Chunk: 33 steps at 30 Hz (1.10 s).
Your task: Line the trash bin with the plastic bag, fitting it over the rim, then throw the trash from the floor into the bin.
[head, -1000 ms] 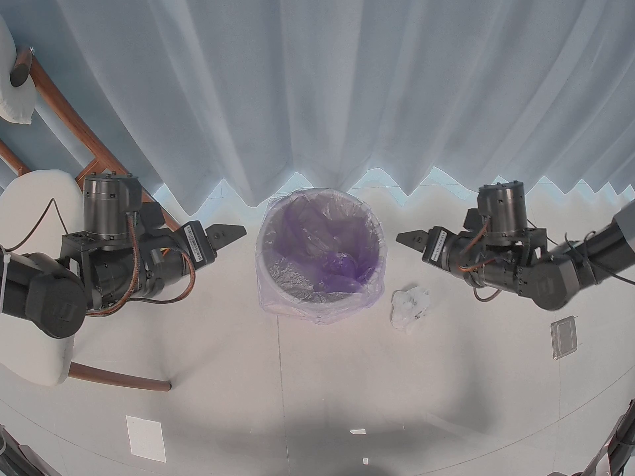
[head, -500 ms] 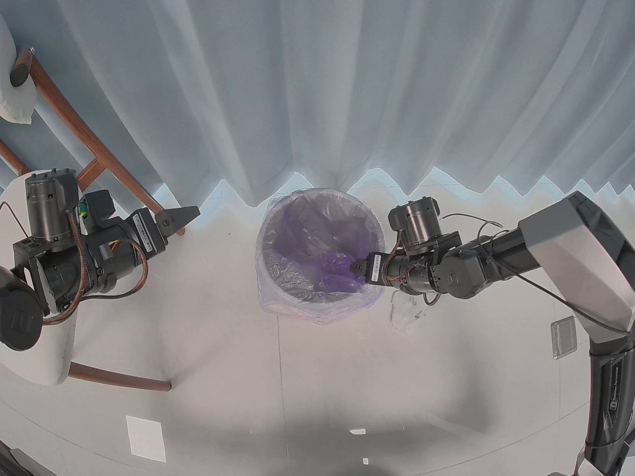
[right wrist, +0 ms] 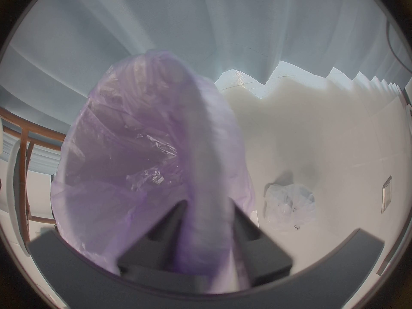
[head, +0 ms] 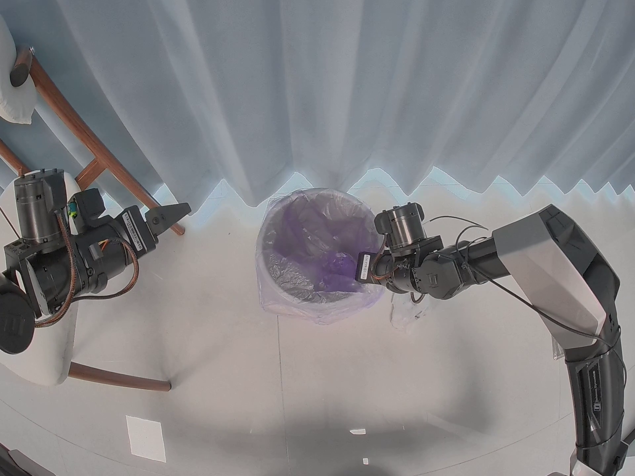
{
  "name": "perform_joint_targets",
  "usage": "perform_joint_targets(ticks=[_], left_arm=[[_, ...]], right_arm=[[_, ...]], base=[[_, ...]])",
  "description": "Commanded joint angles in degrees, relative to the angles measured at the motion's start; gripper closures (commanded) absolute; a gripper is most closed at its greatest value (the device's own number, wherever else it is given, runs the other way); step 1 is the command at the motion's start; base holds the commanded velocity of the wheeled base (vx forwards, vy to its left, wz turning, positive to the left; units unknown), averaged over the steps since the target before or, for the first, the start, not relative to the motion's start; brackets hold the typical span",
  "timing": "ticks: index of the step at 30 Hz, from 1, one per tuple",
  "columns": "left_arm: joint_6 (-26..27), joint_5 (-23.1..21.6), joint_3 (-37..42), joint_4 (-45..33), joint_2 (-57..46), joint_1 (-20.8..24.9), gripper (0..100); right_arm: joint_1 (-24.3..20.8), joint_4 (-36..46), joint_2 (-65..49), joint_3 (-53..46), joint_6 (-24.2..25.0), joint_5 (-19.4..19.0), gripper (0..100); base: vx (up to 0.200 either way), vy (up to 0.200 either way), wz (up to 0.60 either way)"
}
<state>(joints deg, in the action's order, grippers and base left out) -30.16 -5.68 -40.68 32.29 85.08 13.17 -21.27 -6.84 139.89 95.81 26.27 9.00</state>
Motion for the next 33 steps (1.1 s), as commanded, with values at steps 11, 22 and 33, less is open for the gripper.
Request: perform_joint_targets(ticks=[11, 22, 33], left_arm=[[0.1, -0.3, 0.16, 0.05, -0.09, 0.46, 0], [-0.34, -4.95, 5.0, 0.05, -0.09, 0.98, 0], [-0.51, -9.61, 7.19, 1.98, 0.0, 6.87, 0]], right_arm=[[4.49, 0.51, -9.37, -4.31, -5.88, -7.15, 100], [9.76, 0.51, -29.14, -24.7, -11.59, -28.07, 100], [8.09, -0.46, -39.08, -39.56, -11.86, -29.39, 100]], base=[[0.0, 0.0, 0.0], [0.0, 0.0, 0.0], [0.0, 0.0, 0.0]])
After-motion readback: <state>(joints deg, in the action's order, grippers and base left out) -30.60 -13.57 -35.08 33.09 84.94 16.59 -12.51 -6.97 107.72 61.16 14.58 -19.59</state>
